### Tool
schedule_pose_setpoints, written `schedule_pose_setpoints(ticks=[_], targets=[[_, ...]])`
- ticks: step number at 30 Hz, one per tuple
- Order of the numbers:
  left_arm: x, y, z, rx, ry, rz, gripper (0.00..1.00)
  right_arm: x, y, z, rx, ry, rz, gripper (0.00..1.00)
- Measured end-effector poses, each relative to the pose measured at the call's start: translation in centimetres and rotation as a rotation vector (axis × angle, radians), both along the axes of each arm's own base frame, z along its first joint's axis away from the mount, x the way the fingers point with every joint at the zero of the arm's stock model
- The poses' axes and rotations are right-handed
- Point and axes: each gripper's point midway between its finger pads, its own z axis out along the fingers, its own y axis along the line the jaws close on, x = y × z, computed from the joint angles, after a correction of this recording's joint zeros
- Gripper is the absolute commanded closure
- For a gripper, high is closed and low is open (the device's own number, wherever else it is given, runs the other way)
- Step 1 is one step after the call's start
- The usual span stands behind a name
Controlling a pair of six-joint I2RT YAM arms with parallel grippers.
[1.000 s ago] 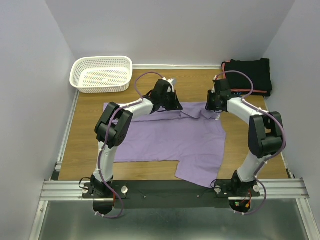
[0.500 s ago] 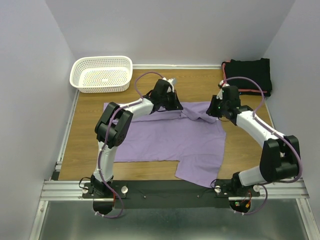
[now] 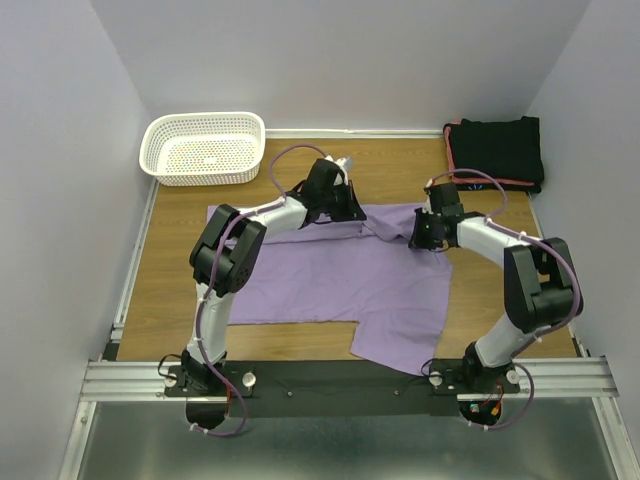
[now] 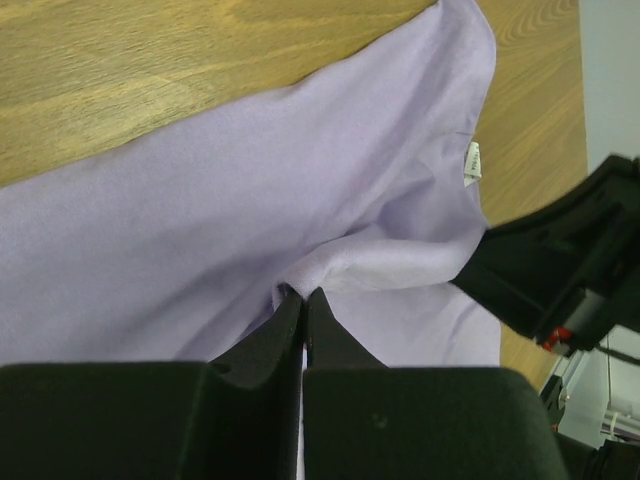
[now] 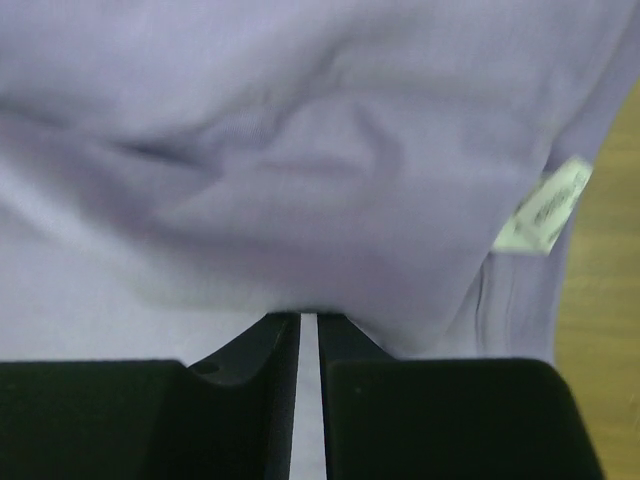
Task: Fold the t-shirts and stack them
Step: Fold the tshirt
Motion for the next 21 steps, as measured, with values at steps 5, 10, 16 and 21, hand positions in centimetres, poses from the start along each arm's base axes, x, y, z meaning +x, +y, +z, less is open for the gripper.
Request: schedule_pose_setpoints(ticks=[5, 10, 16, 21], targets=[[-0.1, 0.1, -0.1, 0.001, 0.003, -0.001, 0.94, 3.5, -0.5, 0.2, -0.055, -0.039, -0.034, 0.82], [-0.1, 0.1, -0.2, 0.001, 0.004, -0.002, 0.94, 7.2, -0.9, 1.9, -0.098, -0.121, -0.055, 0.82], [-0.3, 0.1, -0.4, 0.001, 0.011, -0.006, 0.94, 8.7, -1.2, 1.6, -0.136, -0.139, -0.045, 0.80], [-0.4, 0.1, -0.4, 0.000, 0.012, -0.009, 0.94, 8.5, -1.4, 0.5, -0.156, -0.116, -0.027, 0.76]])
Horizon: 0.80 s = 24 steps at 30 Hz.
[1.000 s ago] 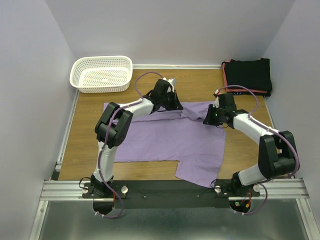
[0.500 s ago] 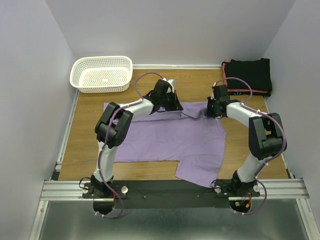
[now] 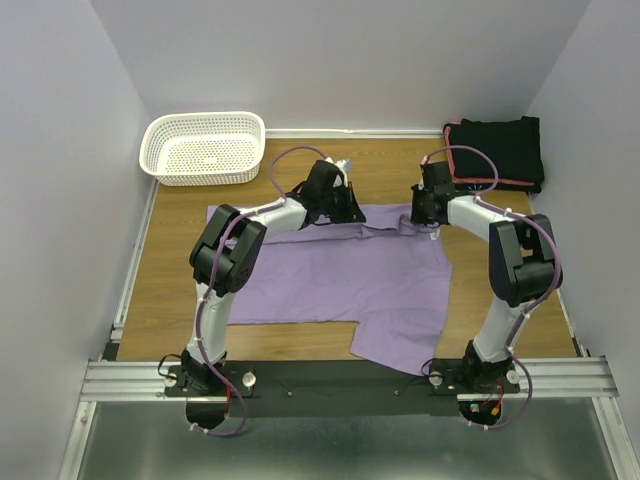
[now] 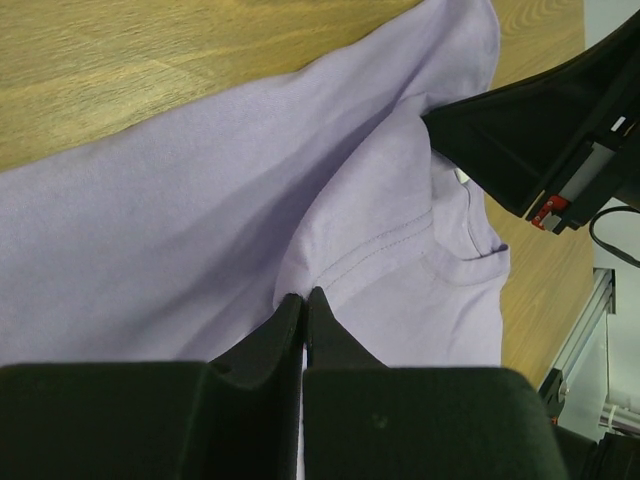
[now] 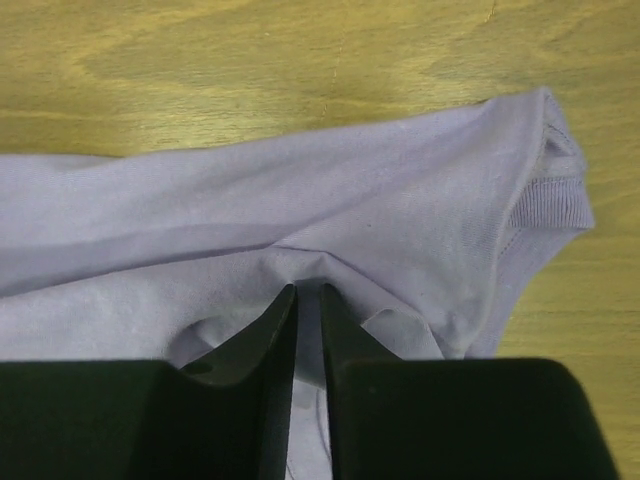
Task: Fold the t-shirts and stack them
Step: Fold the tshirt
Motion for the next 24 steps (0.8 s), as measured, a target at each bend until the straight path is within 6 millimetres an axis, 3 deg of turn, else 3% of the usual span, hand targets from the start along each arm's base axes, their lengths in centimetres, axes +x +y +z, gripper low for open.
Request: schedule_pose_setpoints(ticks=[6, 14, 16, 18, 24], targets=[[-0.1, 0.0, 0.0, -0.002, 0.001, -0.003, 0.94, 0.2, 0.0, 1.0, -0.005, -0.024, 0.013, 0.65], [-0.1, -0.1, 0.0, -0.004, 0.002, -0.006, 0.94, 0.5, 0.3, 7.0, 0.050, -0.159, -0.003, 0.64], [-0.1, -0.1, 0.0, -0.004, 0.003, -0.006, 0.94, 0.0, 0.4, 7.7, 0.076, -0.174, -0.014, 0.64], [-0.1, -0.1, 0.0, -0.004, 0.003, -0.006, 0.94, -1.0, 0.5, 7.2, 0.100, -0.159, -0.030, 0.64], [-0.1, -0.1, 0.1, -0.005, 0.003, -0.007, 0.94, -4.9, 0.2, 2.1, 0.157, -0.015, -0.100, 0.65]])
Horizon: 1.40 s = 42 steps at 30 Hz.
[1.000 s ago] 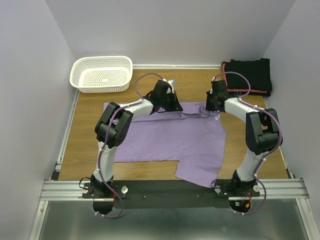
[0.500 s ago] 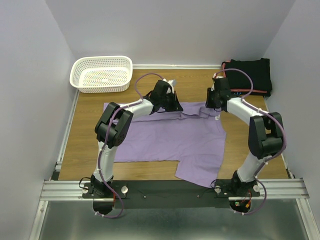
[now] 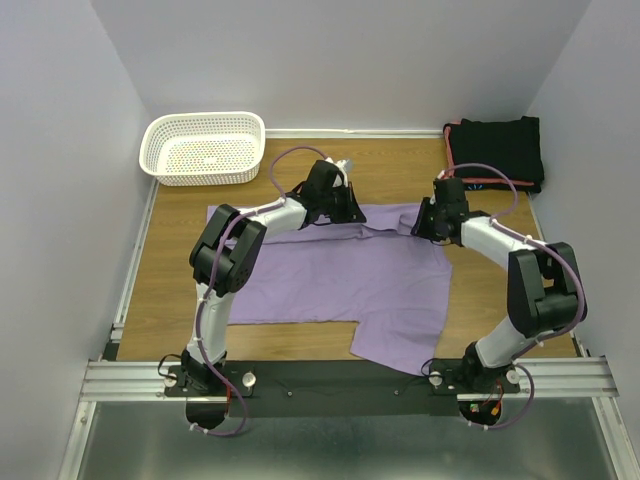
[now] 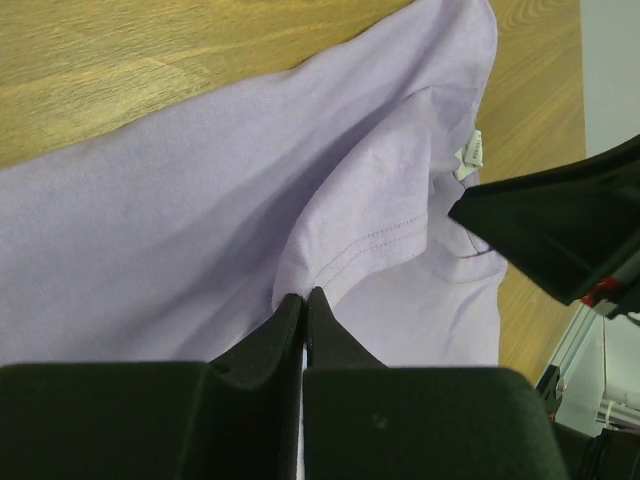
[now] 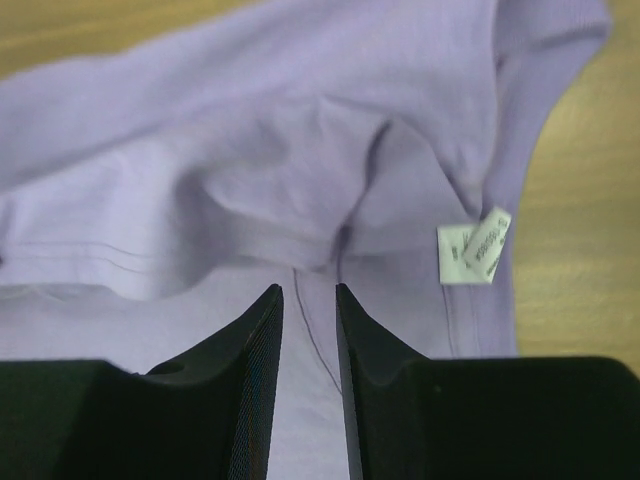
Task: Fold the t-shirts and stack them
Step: Fold the tshirt
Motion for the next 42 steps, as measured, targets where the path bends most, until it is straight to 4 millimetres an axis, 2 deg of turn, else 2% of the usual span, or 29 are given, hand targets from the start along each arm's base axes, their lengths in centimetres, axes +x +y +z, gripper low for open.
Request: schedule_pose_setpoints(ticks=[3, 7, 20, 29, 38, 41, 42], targets=[[0.0, 0.0, 0.0, 0.000, 0.000, 0.000, 0.94, -0.8, 0.0, -1.4, 0.041, 0.034, -0.035, 0.65], [0.0, 0.0, 0.0, 0.000, 0.000, -0.001, 0.94, -0.8, 0.1, -2.0, 0.089, 0.027, -0.076, 0.65], [0.0, 0.0, 0.0, 0.000, 0.000, -0.001, 0.94, 0.7, 0.6, -2.4, 0.173, -0.024, -0.129, 0.65], [0.0, 0.0, 0.0, 0.000, 0.001, -0.001, 0.94, 0.5, 0.1, -2.8, 0.189, -0.016, -0.163, 0.65], [-0.1, -0.1, 0.0, -0.004, 0.004, -0.007, 0.94, 0.5, 0.1, -3.2, 0.193, -0.009, -0.172, 0.74], [-0.1, -0.1, 0.0, -0.004, 0.004, -0.007, 0.94, 0.6, 0.1, -3.2, 0.194, -0.011, -0.173, 0.82], [-0.1, -0.1, 0.0, -0.004, 0.003, -0.007, 0.94, 0.6, 0.1, -3.2, 0.194, -0.012, -0.173, 0.90]])
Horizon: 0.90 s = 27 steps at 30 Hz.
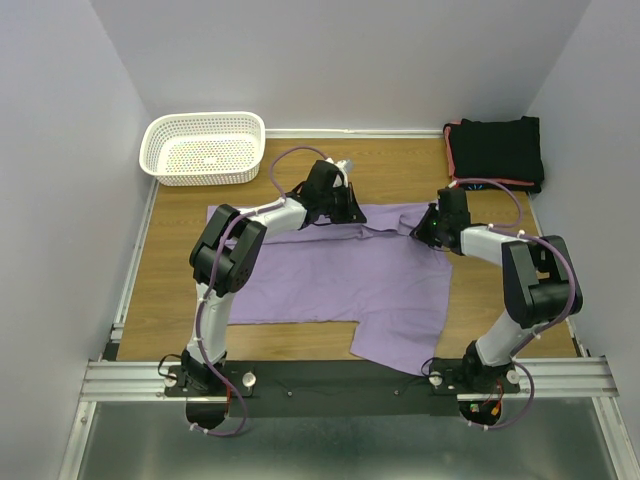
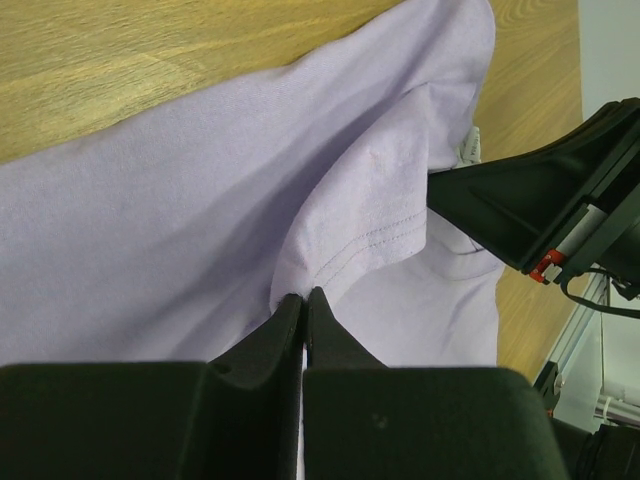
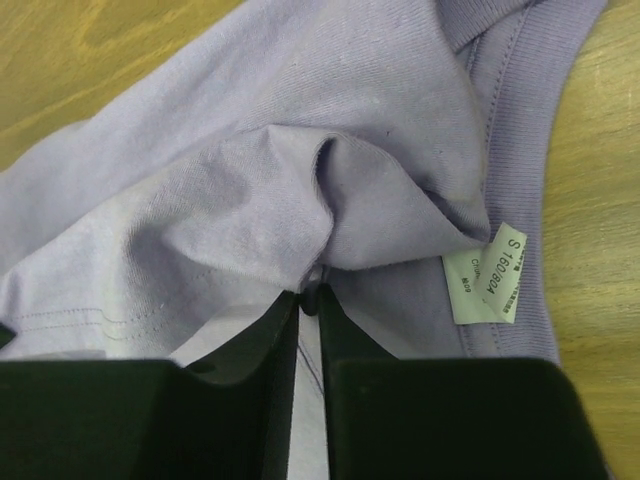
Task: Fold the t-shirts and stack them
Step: Fold the tshirt
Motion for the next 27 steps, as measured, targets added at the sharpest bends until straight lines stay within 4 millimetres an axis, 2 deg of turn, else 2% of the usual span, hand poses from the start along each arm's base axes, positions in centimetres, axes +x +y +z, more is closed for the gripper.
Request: schedule_pose_setpoints(ticks=[3, 7, 11, 18, 22, 27], targets=[[0.0, 0.0, 0.0, 0.000, 0.001, 0.000, 0.94, 0.0, 0.0, 0.0, -0.001, -0.001, 0.002, 0.99], [0.0, 0.0, 0.0, 0.000, 0.001, -0.001, 0.94, 0.0, 0.0, 0.4, 0.000, -0.009, 0.002, 0.99], [-0.3, 0.1, -0.4, 0.002, 0.011, -0.005, 0.94, -0.2, 0.0, 2.2, 0.003, -0.037, 0.011, 0.99], [-1.9, 0.6, -1.9, 0.029, 0.058, -0.026, 0.94, -2.6, 0.1, 4.5, 0.005, -0.017, 0.050, 0.99], [-3.7, 0.7, -2.9, 0.054, 0.088, -0.053, 0.94, -4.6, -0.1, 4.3, -0.004, 0.026, 0.070, 0.97], [-5.0, 0.7, -3.5, 0.076, 0.107, -0.075, 0.94, -6.0, -0.4, 2.5, -0.032, 0.099, 0.094, 0.97]])
